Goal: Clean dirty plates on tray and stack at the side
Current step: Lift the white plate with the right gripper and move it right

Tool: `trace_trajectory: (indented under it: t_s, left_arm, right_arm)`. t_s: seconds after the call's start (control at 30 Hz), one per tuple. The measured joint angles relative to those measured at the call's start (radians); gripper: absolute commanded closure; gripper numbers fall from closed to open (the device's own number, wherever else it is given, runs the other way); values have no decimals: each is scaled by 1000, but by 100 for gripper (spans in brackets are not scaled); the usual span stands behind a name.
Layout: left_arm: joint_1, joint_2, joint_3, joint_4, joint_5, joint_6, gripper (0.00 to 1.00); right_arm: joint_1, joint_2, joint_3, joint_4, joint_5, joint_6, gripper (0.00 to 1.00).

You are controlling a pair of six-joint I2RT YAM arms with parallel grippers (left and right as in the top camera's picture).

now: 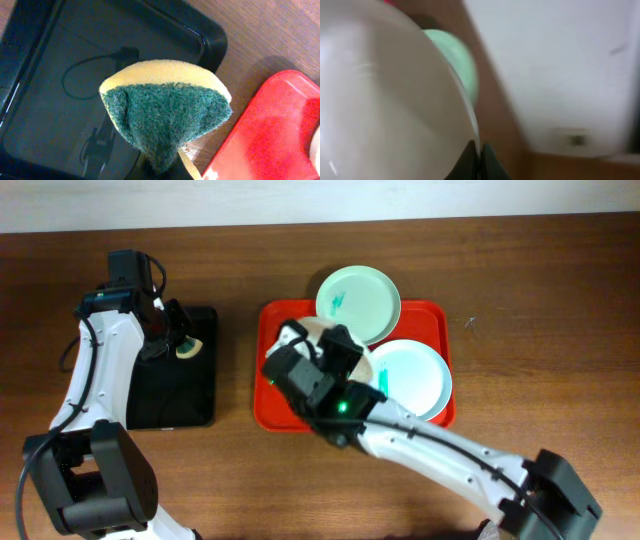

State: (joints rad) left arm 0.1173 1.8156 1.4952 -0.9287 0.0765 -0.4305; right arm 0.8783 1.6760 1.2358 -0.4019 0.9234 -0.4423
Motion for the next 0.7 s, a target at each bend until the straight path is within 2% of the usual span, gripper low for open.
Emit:
trace_trajectory:
  t_s: [0.07,0.13,0.2,0.3,0.37,0.57,0.7]
  left_arm:
    - [0,0,0,1,0,0,100]
    - [0,0,0,0,0,0,100]
    - [0,0,0,-2,0,0,100]
    - [0,0,0,-2,-1,0,100]
    - [0,0,0,-2,0,0,100]
    - [0,0,0,-2,0,0,100]
    - [0,0,0,-3,0,0,100]
  right_arm:
    - [-79,5,0,-15,-145,266,96]
    - [-168,0,0,0,-316,423,96]
    - [-274,-5,0,19,-518,520,96]
    - [-478,-16,0,-2,-810,612,96]
    - [-623,-19,0,-61,-923,652,96]
    - [-1012,-13,0,-119,-1043,700,96]
    - [-1195,25,0,-129,-1068,708,96]
